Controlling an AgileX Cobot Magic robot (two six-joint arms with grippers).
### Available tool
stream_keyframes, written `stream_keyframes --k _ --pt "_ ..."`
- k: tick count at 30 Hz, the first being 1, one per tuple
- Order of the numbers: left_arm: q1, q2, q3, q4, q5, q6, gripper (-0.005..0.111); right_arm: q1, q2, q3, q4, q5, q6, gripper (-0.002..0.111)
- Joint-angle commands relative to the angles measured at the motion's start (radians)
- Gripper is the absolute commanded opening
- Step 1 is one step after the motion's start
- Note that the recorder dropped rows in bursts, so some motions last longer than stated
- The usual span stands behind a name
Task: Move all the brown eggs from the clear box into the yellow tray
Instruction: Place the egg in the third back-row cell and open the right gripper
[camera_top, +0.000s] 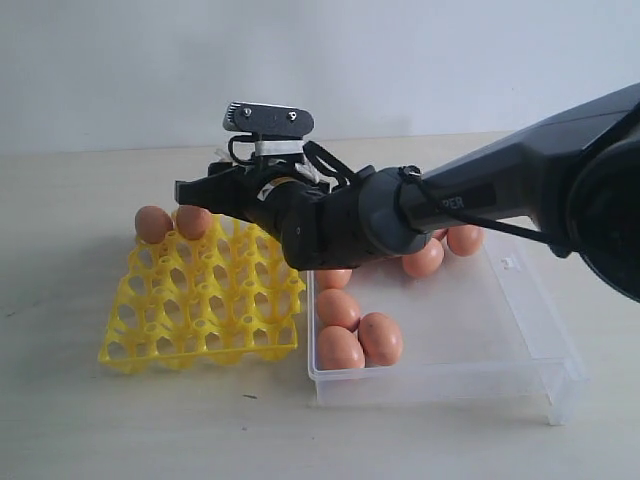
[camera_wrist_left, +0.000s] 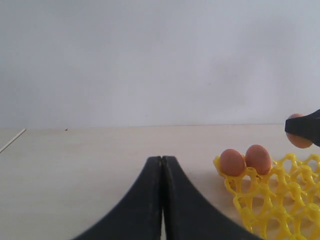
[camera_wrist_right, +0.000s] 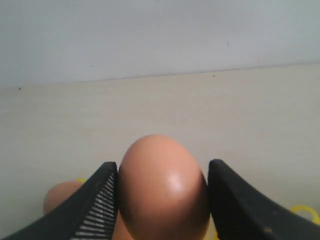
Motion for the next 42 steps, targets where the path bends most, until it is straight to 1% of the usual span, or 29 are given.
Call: stream_keyframes --k 1,6,10,14,18,22,23,24,25,26,27,28,29,31,34,35,36,38,39,40,42 --pt "-0.003 -0.006 0.003 -0.007 -0.002 -0.004 0.000 0.002 0.005 0.000 -0.013 0.022 -0.001 0.001" --pt "-0.003 -0.006 0.003 -0.007 -0.002 -0.004 0.000 0.002 0.014 -0.008 -0.013 0.057 -0.010 0.011" --pt "-0.003 -0.006 0.003 -0.007 -0.002 -0.004 0.000 0.002 0.036 -0.046 -0.013 0.117 -0.010 0.018" --pt "-0.003 -0.006 0.003 -0.007 -0.002 -0.004 0.000 0.002 0.059 -0.079 -0.013 0.127 -0.046 0.025" --pt "-0.003 -0.006 0.003 -0.007 -0.002 -0.004 0.000 0.002 0.071 -0.100 -0.013 0.125 -0.099 0.030" --pt "-0.003 -0.006 0.003 -0.007 -0.002 -0.004 0.000 0.000 0.073 -0.102 -0.013 0.125 -0.109 0.035" --pt "-0.003 -0.006 0.003 -0.007 -0.002 -0.004 0.000 0.000 0.073 -0.102 -0.013 0.125 -0.109 0.039" --pt "-0.003 -0.006 0.003 -0.007 -0.002 -0.004 0.000 0.000 0.073 -0.102 -0.013 0.125 -0.109 0.041" --pt "-0.003 -0.006 0.003 -0.007 -0.002 -0.004 0.000 0.000 0.073 -0.102 -0.013 0.125 -0.109 0.047" --pt "-0.003 -0.006 0.003 -0.007 -0.002 -0.004 0.000 0.000 0.073 -0.102 -0.013 0.125 -0.109 0.049" --pt "-0.003 -0.006 0.003 -0.007 -0.002 -0.004 0.000 0.000 0.073 -0.102 -0.013 0.125 -0.135 0.054" --pt "-0.003 -0.006 0.003 -0.007 -0.002 -0.004 0.000 0.000 0.073 -0.102 -0.013 0.125 -0.147 0.058" --pt "-0.003 -0.006 0.003 -0.007 -0.002 -0.004 0.000 0.000 0.073 -0.102 -0.013 0.125 -0.155 0.064" --pt "-0.003 -0.006 0.003 -0.007 -0.002 -0.004 0.000 0.000 0.067 -0.102 -0.007 0.125 -0.166 0.070" --pt "-0.003 -0.006 0.003 -0.007 -0.002 -0.004 0.000 0.000 0.038 -0.102 -0.007 0.129 -0.168 0.070" --pt "-0.003 -0.006 0.003 -0.007 -0.002 -0.004 0.000 0.000 0.020 -0.102 -0.007 0.132 -0.170 0.067" --pt "-0.003 -0.006 0.003 -0.007 -0.002 -0.004 0.000 0.000 -0.003 -0.102 -0.007 0.143 -0.185 0.060" --pt "-0.003 -0.006 0.003 -0.007 -0.002 -0.004 0.000 0.000 -0.065 -0.102 -0.007 0.205 -0.219 0.041" --pt "-0.003 -0.006 0.003 -0.007 -0.002 -0.004 0.000 0.000 -0.083 -0.102 -0.007 0.231 -0.228 0.035" --pt "-0.003 -0.006 0.003 -0.007 -0.002 -0.004 0.000 0.000 -0.112 -0.102 -0.007 0.280 -0.254 0.026" --pt "-0.003 -0.006 0.003 -0.007 -0.002 -0.004 0.000 0.000 -0.150 -0.102 -0.007 0.352 -0.303 0.013"
